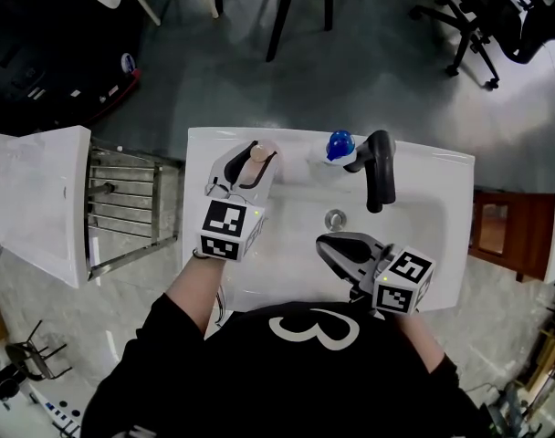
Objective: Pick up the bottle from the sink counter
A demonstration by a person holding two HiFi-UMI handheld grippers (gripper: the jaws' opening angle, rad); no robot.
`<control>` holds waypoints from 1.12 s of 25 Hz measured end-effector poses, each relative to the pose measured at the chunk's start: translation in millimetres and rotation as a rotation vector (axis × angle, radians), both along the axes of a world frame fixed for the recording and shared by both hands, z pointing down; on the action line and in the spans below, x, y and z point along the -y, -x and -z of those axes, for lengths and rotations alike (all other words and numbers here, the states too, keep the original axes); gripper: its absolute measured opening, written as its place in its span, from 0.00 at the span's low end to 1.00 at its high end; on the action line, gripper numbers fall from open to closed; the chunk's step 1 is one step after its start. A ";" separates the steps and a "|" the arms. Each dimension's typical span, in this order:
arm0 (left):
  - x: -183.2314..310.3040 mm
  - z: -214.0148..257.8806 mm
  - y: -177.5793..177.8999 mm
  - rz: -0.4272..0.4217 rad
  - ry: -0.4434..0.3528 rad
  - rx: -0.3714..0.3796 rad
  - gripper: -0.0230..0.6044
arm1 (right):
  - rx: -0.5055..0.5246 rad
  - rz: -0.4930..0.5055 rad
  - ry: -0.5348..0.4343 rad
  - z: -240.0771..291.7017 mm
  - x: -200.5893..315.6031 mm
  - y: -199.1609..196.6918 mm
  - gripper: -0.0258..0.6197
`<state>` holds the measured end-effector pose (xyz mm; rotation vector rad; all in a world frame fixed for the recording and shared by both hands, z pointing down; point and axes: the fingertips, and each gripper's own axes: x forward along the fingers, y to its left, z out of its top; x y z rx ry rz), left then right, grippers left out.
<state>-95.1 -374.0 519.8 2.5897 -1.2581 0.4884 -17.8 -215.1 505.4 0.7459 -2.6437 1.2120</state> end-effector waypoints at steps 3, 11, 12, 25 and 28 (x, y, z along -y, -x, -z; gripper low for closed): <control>-0.2 -0.8 0.0 -0.012 -0.004 0.018 0.27 | -0.007 -0.003 -0.001 1.0 0.7 2.6 0.06; 0.6 0.0 -0.6 -0.040 -0.003 0.029 0.27 | -0.015 -0.033 -0.004 2.8 5.1 9.6 0.06; 0.4 -0.1 -0.8 -0.044 -0.002 0.029 0.27 | -0.015 -0.038 -0.004 2.6 6.0 10.4 0.06; -1.1 -0.1 -0.9 -0.040 0.027 0.027 0.27 | -0.015 -0.051 -0.004 1.4 2.5 12.8 0.06; -1.8 1.8 -1.2 -0.012 0.044 0.006 0.27 | -0.017 -0.048 -0.013 3.9 -1.6 6.7 0.06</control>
